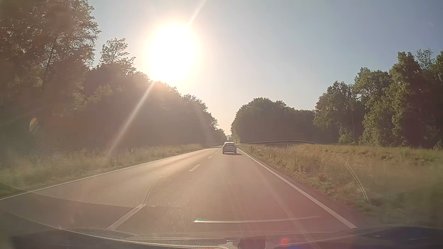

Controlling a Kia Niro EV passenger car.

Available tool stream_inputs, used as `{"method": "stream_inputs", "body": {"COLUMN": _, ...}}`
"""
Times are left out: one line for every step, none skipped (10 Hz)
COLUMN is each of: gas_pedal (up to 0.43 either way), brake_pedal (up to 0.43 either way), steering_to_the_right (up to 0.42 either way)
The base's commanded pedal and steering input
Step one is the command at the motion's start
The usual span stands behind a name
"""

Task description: Follow the waypoints while adhering to traffic rules and regulations

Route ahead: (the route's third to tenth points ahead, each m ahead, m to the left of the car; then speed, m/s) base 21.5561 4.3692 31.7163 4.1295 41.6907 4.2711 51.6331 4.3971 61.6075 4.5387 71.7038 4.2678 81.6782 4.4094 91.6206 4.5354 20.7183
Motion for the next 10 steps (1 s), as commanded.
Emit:
{"method": "stream_inputs", "body": {"gas_pedal": 0.209, "brake_pedal": 0.0, "steering_to_the_right": 0.001}}
{"method": "stream_inputs", "body": {"gas_pedal": 0.197, "brake_pedal": 0.0, "steering_to_the_right": 0.001}}
{"method": "stream_inputs", "body": {"gas_pedal": 0.169, "brake_pedal": 0.0, "steering_to_the_right": 0.0}}
{"method": "stream_inputs", "body": {"gas_pedal": 0.157, "brake_pedal": 0.0, "steering_to_the_right": 0.0}}
{"method": "stream_inputs", "body": {"gas_pedal": 0.15, "brake_pedal": 0.0, "steering_to_the_right": 0.0}}
{"method": "stream_inputs", "body": {"gas_pedal": 0.15, "brake_pedal": 0.0, "steering_to_the_right": 0.0}}
{"method": "stream_inputs", "body": {"gas_pedal": 0.15, "brake_pedal": 0.0, "steering_to_the_right": 0.0}}
{"method": "stream_inputs", "body": {"gas_pedal": 0.15, "brake_pedal": 0.0, "steering_to_the_right": 0.0}}
{"method": "stream_inputs", "body": {"gas_pedal": 0.15, "brake_pedal": 0.0, "steering_to_the_right": 0.0}}
{"method": "stream_inputs", "body": {"gas_pedal": 0.15, "brake_pedal": 0.0, "steering_to_the_right": 0.0}}
